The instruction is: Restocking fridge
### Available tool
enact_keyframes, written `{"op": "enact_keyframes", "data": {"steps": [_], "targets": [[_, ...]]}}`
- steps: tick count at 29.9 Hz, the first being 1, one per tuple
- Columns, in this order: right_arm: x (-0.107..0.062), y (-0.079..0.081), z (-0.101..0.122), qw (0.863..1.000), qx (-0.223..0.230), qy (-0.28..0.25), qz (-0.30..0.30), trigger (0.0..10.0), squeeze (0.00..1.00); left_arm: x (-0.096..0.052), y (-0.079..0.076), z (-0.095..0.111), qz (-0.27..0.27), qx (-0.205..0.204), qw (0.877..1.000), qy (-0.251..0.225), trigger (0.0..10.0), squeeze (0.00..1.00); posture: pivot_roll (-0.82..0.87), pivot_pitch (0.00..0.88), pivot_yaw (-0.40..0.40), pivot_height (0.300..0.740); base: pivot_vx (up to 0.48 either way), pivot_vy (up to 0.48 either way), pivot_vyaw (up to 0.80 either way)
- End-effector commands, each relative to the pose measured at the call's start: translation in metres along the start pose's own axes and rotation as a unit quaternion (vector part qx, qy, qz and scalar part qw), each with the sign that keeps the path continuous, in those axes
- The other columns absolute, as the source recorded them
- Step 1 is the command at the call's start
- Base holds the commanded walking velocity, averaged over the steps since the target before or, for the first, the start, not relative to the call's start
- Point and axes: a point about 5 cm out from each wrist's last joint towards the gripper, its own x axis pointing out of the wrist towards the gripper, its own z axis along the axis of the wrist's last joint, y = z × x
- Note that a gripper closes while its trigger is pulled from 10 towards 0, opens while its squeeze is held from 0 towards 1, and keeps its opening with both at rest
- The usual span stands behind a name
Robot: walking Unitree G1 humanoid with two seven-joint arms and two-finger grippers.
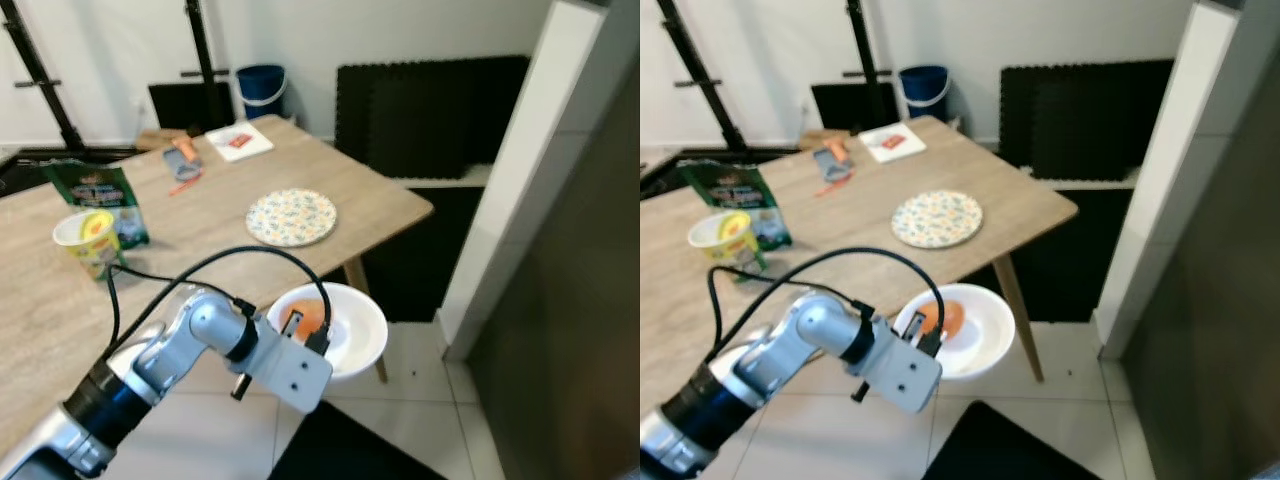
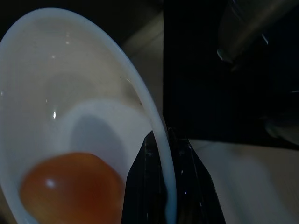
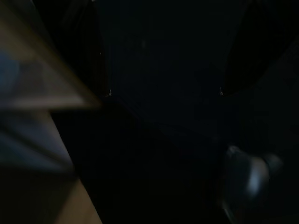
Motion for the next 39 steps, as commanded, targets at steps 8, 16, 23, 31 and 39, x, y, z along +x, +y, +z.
{"op": "enact_keyframes", "data": {"steps": [8,16,23,31,39], "targets": [[0.000,0.008,-0.004,1.000,0.002,0.009,0.011,10.0,0.00,0.005,0.002,-0.002,0.015,-0.009,1.000,-0.003,10.0,0.00,-0.07,0.020,0.024,0.740,-0.246,0.000,0.00],[0.000,0.009,-0.006,1.000,0.000,0.015,0.012,10.0,0.00,0.018,-0.003,-0.016,0.024,-0.024,0.999,0.019,10.0,0.00,-0.07,0.025,0.024,0.740,0.000,0.000,-0.45],[0.000,0.008,-0.007,1.000,0.000,0.016,0.012,10.0,0.00,0.041,-0.010,-0.033,0.056,-0.045,0.996,0.051,10.0,0.00,-0.07,0.027,0.023,0.740,0.000,0.000,-0.78],[0.000,0.009,-0.006,1.000,-0.002,0.016,0.013,10.0,0.00,0.063,-0.020,-0.052,0.097,-0.071,0.989,0.082,10.0,0.00,-0.07,0.026,0.023,0.740,0.000,0.000,-0.78],[0.000,0.012,-0.005,1.000,0.001,0.015,0.015,10.0,0.00,0.091,-0.049,-0.079,0.130,-0.116,0.976,0.126,10.0,0.00,-0.07,0.026,0.029,0.740,0.000,0.000,-0.78]]}}
